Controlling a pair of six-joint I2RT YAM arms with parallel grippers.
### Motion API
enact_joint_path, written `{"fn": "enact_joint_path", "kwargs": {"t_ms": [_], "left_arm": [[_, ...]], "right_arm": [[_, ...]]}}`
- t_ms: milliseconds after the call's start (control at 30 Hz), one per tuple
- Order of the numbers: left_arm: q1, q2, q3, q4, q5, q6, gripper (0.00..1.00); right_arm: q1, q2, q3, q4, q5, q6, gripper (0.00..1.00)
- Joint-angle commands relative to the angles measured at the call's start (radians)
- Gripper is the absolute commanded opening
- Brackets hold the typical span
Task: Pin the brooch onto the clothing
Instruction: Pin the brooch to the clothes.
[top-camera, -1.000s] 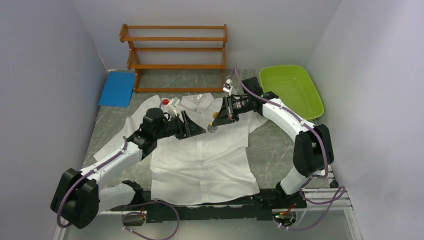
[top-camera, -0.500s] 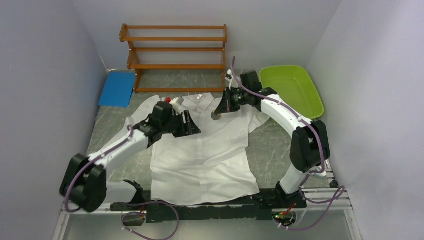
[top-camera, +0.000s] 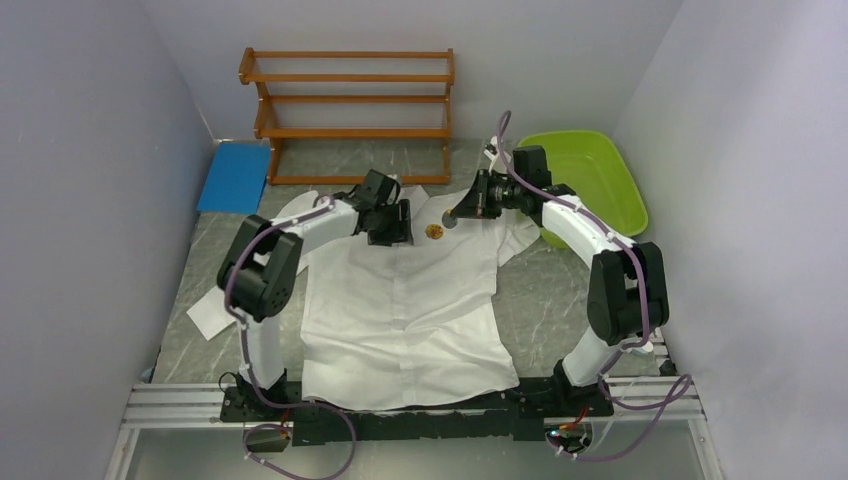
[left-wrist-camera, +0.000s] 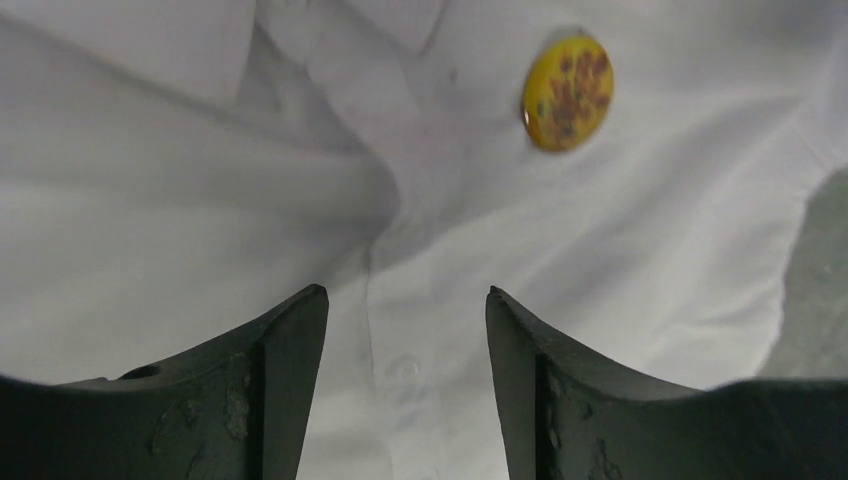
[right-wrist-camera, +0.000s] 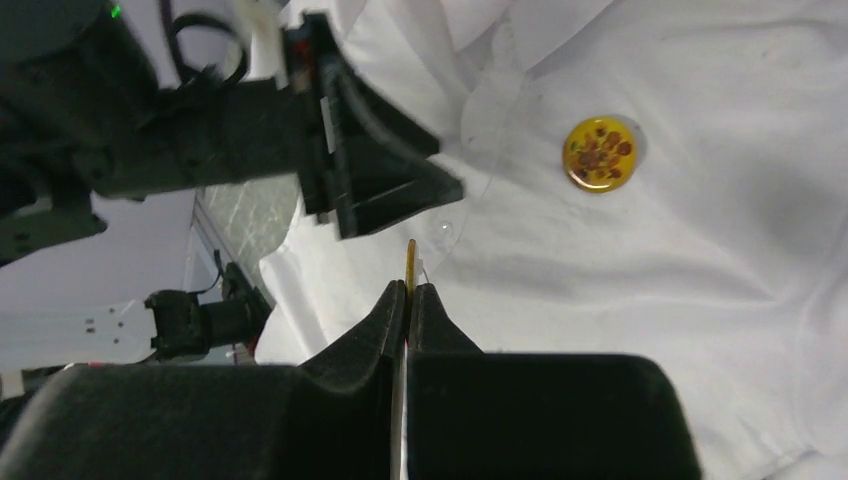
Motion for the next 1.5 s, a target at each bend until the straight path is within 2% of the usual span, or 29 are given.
{"fn": "enact_joint_path", "kwargs": {"t_ms": [0,100,200,400,500,533,600,733,833,933,1067,1200,1467], "left_arm": [[-0.034,0.107,0.165,-0.103,-0.154,0.061,0.65],[-0.043,0.173,0.231,-0.128,-0.200,0.069,0.64],[-0.045,0.210,0.274,-0.140,-0.225,0.071,0.58],[-0.045,0.191,0.292,-0.122,-0.170,0.100,0.26],[-0.045,0.152,0.266,-0.094,-0.082,0.107,0.15],[-0.045,0.138,0.256,-0.093,-0.067,0.104,0.15],[-0.045,0.111,0.237,-0.105,-0.059,0.098,0.20],[-0.045,0.041,0.172,-0.125,-0.120,0.080,0.50],[-0.044,-0.021,0.116,-0.130,-0.154,0.063,0.61],[-0.045,-0.086,0.061,-0.130,-0.155,0.049,0.64],[-0.045,-0.173,-0.015,-0.130,-0.155,0.035,0.64],[-0.047,-0.239,-0.098,-0.114,-0.129,0.021,0.63],[-0.068,-0.293,-0.206,-0.089,-0.099,0.004,0.63]], "right_arm": [[0.012,-0.057,-0.021,0.056,-0.075,-0.018,0.00],[0.012,-0.055,-0.033,0.050,-0.082,-0.030,0.00],[0.012,-0.051,-0.036,0.048,-0.089,-0.039,0.00],[0.013,-0.042,-0.042,0.047,-0.099,-0.052,0.00],[0.019,-0.029,-0.039,0.034,-0.099,-0.056,0.00],[0.021,-0.023,-0.037,0.032,-0.095,-0.054,0.00],[0.028,-0.010,-0.034,0.020,-0.085,-0.050,0.00],[0.058,0.039,-0.015,-0.010,-0.047,-0.012,0.00],[0.100,0.096,0.007,-0.035,-0.023,0.006,0.00],[0.147,0.144,0.018,-0.030,-0.007,0.007,0.00],[0.178,0.195,-0.001,0.041,0.010,0.061,0.00],[0.175,0.209,-0.076,0.162,0.027,0.157,0.00],[0.137,0.256,-0.159,0.345,-0.017,0.228,0.00]]}}
